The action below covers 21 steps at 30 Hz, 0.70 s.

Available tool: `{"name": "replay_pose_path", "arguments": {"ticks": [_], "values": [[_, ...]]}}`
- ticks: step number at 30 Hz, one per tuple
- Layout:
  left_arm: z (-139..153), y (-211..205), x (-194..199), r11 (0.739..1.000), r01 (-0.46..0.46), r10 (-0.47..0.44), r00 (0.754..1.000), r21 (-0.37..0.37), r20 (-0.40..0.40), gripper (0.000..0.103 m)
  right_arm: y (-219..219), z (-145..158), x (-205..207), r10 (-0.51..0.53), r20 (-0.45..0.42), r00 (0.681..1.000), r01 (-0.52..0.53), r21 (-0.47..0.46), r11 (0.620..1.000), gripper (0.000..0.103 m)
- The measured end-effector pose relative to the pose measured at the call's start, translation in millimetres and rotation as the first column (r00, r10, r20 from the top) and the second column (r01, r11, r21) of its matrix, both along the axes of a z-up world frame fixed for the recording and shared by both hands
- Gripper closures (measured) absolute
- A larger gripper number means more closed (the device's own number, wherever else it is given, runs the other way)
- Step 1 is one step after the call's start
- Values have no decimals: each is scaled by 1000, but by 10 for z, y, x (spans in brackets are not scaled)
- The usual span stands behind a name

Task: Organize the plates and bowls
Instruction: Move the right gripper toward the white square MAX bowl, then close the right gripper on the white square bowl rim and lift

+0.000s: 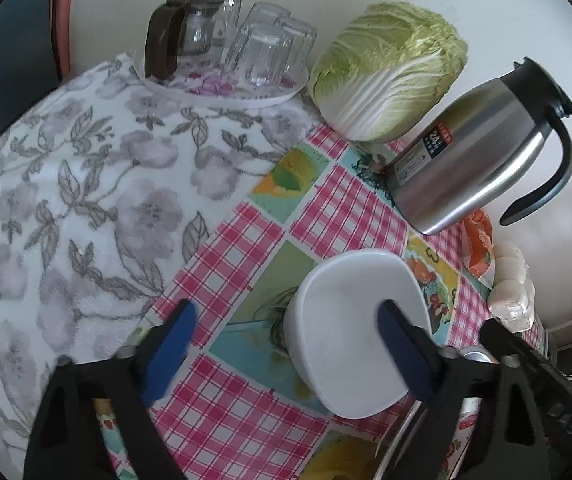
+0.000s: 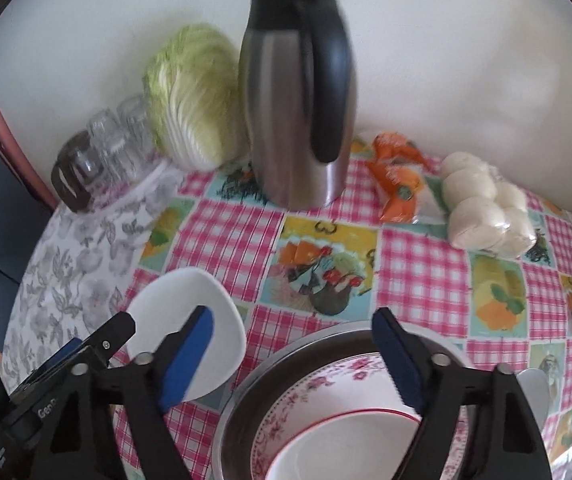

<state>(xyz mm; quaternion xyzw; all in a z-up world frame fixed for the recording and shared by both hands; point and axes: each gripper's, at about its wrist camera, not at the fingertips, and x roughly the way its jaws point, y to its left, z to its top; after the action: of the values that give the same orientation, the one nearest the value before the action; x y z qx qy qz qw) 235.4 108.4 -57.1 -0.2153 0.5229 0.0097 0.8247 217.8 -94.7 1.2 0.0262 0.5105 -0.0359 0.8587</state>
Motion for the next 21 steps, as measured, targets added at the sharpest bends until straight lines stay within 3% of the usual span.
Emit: {"name": "replay_pose_path", "arguments": {"ticks": [2,8,12,19,21], "values": [[-72,3,20,1000,1,-1,1000,-10,-20,25,33,-100,51,1,-33,999,-1,-2,1000,40],[-226,1,49,998,4,-7,999,-60,-43,28,168,-339,141,22,-93,995,-25,-25,999,58],[-310,-20,75,997,11,-16,998,-77,-61,39,253,-411,163,52,-109,993,-56,-27,998,62],[-392,-66,102,995,18,-25,997,-96,-73,45,330,-464,197,81,-128,988,-89,-53,995,67],[-423,-90,125,995,21,-28,997,-96,-76,52,368,-468,200,98,-129,987,-108,-71,992,67]]}}
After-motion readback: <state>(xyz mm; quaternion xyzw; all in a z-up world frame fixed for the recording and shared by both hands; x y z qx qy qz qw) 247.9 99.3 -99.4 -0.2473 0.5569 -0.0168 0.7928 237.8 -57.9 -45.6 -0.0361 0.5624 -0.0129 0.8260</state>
